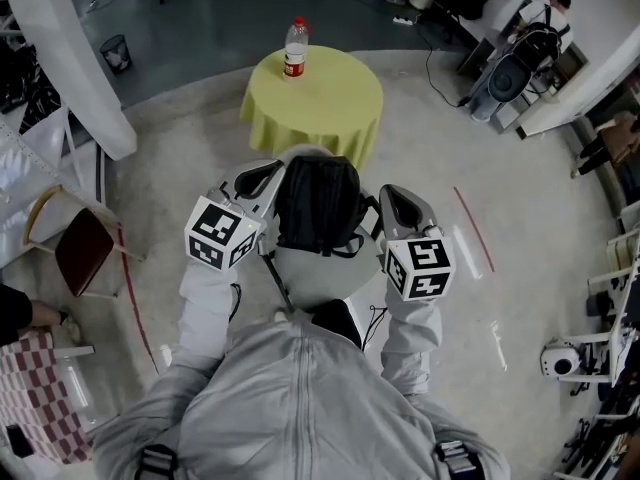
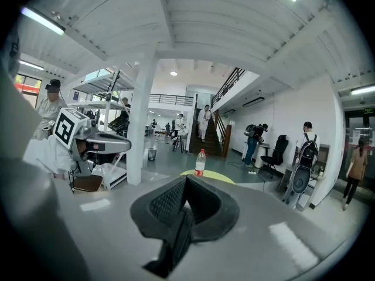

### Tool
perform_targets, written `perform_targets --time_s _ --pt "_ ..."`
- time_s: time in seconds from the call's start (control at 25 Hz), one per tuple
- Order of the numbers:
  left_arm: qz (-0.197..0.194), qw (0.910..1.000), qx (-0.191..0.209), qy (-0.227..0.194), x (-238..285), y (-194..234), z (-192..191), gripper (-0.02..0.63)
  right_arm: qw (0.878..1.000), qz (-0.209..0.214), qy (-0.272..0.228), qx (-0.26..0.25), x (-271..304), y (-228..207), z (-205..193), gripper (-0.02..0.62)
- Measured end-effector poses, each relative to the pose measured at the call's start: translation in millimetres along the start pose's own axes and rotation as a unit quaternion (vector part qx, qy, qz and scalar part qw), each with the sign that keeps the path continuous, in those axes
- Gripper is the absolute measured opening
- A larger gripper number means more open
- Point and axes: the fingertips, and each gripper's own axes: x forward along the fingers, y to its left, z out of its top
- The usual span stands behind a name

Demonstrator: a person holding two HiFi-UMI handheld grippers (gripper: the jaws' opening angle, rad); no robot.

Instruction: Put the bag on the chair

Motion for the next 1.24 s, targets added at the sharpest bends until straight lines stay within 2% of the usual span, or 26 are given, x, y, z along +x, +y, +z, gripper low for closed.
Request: perform_targets --time_s 0.16,0.48,1.24 --pt "-0.008 0.9998 0.02 -0.003 -1.7 -6.8 9.2 0.006 1.0 0.012 -0.009 0.004 2.3 6.7 7.8 0.011" --pt "-0.005 0.9996 0.026 -0.005 0.4 -9.7 15.3 0.006 1.0 0.026 0.003 -0.017 4.9 12.1 5.1 0.011" --pt "-0.014 0.9999 0.004 0.006 15.5 -20.9 0.9 0.006 0.999 0.028 0.025 -0.021 12.4 4.4 -12.4 0.011"
